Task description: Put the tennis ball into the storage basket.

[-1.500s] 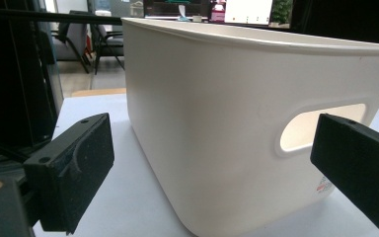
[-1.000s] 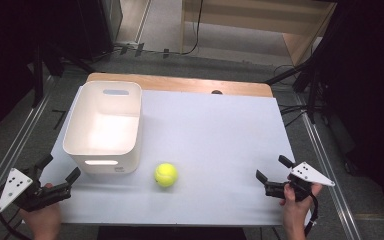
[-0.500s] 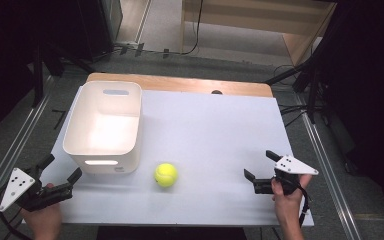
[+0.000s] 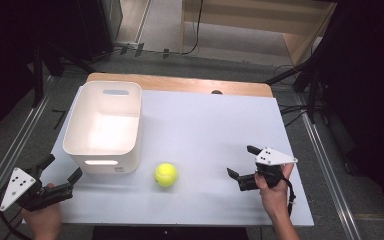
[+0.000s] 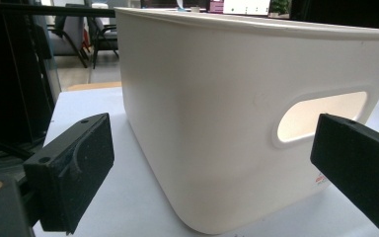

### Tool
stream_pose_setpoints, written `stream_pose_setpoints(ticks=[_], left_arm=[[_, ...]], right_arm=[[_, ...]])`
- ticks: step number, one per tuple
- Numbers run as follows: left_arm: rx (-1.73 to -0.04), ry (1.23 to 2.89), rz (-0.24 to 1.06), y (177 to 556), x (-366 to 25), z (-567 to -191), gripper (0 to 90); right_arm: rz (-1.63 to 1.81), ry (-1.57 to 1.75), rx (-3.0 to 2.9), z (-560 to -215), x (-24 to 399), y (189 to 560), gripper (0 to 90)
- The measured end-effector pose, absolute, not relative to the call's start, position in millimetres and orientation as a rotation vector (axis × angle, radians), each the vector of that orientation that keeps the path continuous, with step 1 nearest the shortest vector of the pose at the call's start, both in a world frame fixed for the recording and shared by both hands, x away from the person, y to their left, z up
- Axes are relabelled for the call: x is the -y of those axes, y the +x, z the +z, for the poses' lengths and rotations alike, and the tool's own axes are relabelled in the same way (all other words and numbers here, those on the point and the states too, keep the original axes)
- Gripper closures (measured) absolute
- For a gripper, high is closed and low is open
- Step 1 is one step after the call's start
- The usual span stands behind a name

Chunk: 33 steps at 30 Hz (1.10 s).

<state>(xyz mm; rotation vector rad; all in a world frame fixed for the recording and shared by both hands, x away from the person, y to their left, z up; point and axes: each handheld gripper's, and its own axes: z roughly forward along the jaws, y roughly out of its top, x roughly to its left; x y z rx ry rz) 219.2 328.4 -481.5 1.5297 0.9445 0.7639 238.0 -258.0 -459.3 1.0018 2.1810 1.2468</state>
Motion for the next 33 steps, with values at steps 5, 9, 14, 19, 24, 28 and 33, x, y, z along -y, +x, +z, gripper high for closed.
stream_pose_setpoints(ticks=[5,9,14,19,24,28,33], left_arm=[[-0.943,1.531,0.763,218.9,-328.6,-481.6,2.8],[-0.943,1.532,0.76,219.1,-328.6,-481.6,2.8],[-0.945,1.528,0.758,218.8,-328.7,-481.6,2.8],[-0.941,1.535,0.76,218.8,-328.5,-481.6,2.8],[-0.943,1.529,0.756,218.7,-328.7,-481.7,2.8],[-0.942,1.535,0.759,219.0,-328.7,-481.6,2.8],[-0.943,1.531,0.756,219.0,-328.7,-481.7,2.8]], right_arm=[[1.25,0.977,-2.205,-456.1,250.2,242.0,0.0],[1.25,0.956,-2.229,-455.5,242.5,245.4,0.0],[1.246,0.935,-2.258,-454.6,234.3,248.0,0.0],[1.246,0.923,-2.278,-451.8,227.1,250.7,0.0],[1.248,0.909,-2.292,-449.9,220.0,253.2,0.0],[1.245,0.899,-2.303,-448.7,215.7,254.6,0.0],[1.248,0.877,-2.323,-446.3,208.3,257.1,0.0]])
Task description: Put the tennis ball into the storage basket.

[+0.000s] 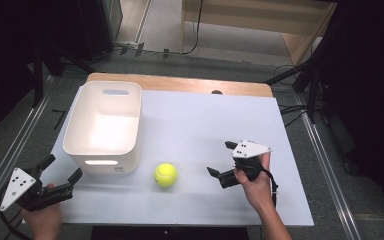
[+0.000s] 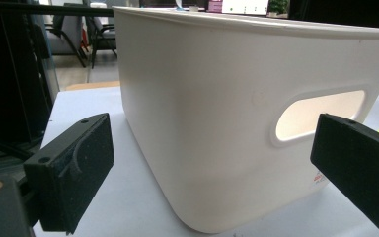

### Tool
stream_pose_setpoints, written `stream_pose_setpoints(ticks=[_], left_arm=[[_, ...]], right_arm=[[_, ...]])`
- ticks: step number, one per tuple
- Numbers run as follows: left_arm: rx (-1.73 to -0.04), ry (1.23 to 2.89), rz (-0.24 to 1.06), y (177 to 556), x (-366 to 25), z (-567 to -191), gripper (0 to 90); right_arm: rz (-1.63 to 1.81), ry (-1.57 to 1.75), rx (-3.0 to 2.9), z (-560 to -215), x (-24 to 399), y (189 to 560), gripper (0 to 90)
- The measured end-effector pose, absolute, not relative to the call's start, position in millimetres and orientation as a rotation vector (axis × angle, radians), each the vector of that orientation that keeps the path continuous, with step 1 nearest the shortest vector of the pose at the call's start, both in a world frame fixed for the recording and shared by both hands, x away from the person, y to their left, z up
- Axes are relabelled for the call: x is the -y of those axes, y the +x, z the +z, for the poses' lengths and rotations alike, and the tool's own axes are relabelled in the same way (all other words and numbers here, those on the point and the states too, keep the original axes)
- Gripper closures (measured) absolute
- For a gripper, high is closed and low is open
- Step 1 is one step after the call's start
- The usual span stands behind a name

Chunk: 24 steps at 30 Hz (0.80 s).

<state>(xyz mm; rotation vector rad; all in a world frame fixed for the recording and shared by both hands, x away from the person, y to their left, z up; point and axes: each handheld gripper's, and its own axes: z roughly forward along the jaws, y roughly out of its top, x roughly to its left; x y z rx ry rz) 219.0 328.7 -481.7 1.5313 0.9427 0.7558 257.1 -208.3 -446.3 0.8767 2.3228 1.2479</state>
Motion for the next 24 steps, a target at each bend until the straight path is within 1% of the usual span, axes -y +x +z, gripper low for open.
stream_pose_setpoints(ticks=[24], left_arm=[[-0.946,1.523,0.752,219.0,-329.0,-481.7,2.8]], right_arm=[[1.272,0.8,-2.403,-444.6,173.2,267.2,0.0]])
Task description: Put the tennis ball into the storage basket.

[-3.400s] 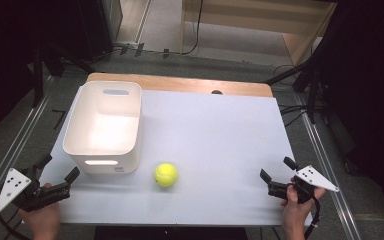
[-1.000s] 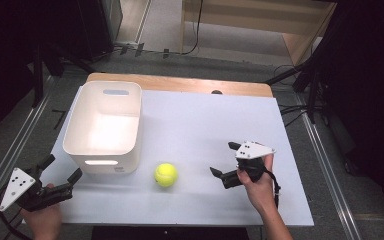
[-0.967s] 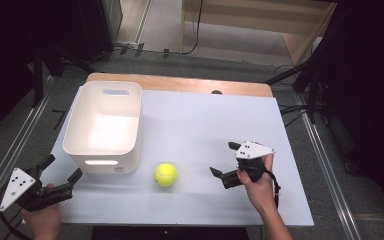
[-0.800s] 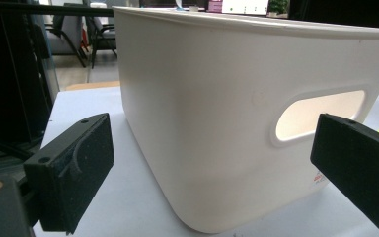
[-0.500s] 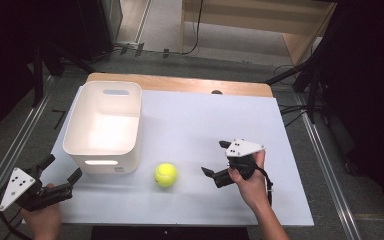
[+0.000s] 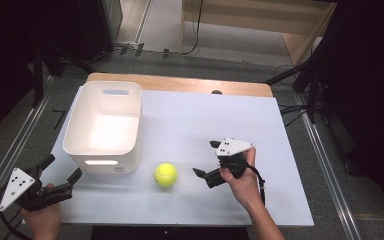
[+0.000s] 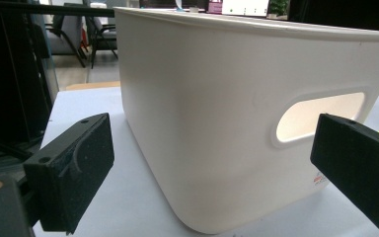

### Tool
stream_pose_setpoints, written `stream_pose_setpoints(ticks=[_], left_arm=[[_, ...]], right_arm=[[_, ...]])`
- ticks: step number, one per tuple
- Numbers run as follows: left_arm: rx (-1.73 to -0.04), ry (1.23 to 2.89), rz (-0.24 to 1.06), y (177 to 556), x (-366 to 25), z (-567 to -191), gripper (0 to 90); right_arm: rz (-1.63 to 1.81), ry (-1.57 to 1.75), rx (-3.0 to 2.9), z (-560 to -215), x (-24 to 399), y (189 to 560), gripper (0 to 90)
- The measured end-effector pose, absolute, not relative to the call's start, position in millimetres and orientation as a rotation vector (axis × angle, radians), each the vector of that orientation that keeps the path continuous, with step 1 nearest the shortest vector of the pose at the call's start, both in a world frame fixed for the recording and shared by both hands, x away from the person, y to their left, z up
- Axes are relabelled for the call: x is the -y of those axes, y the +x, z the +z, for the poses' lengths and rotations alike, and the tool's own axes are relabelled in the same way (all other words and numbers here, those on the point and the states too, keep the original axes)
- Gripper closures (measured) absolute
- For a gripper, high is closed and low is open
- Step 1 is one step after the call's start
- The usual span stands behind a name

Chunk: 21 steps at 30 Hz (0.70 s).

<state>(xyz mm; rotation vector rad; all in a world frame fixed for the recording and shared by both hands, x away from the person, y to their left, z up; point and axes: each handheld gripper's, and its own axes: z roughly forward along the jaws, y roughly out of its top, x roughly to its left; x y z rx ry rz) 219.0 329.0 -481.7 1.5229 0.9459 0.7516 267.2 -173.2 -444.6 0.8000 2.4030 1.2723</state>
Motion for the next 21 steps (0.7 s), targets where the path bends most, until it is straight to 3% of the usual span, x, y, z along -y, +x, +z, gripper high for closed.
stream_pose_setpoints(ticks=[21], left_arm=[[-0.946,1.52,0.751,219.1,-329.5,-481.6,2.8]], right_arm=[[1.286,0.741,-2.468,-447.6,142.5,275.1,0.0]])
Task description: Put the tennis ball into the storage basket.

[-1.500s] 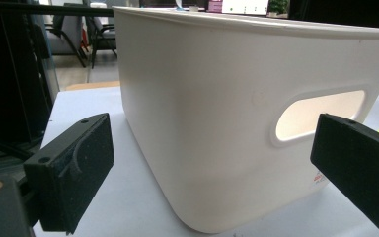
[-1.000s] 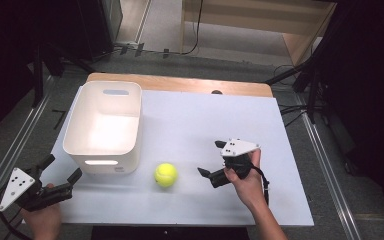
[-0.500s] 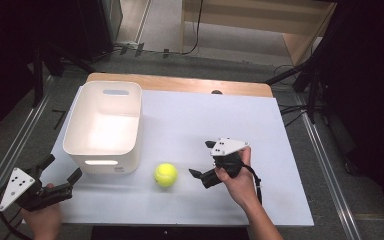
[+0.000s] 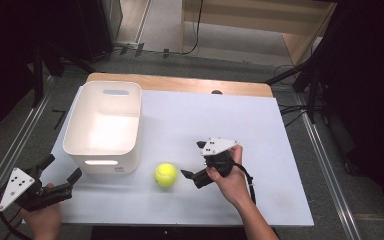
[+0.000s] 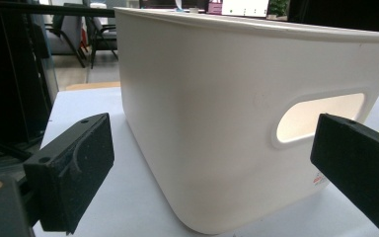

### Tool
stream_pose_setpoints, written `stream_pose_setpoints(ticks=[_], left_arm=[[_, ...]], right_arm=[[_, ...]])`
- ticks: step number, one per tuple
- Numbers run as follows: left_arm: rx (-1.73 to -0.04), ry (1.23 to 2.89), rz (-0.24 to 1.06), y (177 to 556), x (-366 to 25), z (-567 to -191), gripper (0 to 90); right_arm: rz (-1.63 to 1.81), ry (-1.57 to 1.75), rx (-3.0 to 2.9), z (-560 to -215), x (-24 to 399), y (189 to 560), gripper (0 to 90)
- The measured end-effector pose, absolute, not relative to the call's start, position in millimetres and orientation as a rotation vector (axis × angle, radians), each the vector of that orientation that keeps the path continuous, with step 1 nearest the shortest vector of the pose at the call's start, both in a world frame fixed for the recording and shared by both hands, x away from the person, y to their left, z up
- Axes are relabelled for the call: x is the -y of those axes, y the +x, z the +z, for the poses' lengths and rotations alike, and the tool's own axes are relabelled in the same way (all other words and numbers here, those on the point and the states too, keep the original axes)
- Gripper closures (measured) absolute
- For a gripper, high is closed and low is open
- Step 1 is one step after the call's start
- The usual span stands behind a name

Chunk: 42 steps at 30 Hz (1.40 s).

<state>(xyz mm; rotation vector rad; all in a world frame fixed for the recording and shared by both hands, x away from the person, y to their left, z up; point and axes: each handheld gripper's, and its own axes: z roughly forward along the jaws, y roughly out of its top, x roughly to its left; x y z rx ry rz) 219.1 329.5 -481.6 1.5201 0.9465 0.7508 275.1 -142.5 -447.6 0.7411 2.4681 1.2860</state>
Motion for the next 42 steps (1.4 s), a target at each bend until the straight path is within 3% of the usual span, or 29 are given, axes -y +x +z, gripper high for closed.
stream_pose_setpoints(ticks=[42], left_arm=[[-0.942,1.52,0.75,219.0,-330.0,-481.4,2.8]], right_arm=[[1.255,0.672,-2.592,-459.0,103.1,283.2,0.0]])
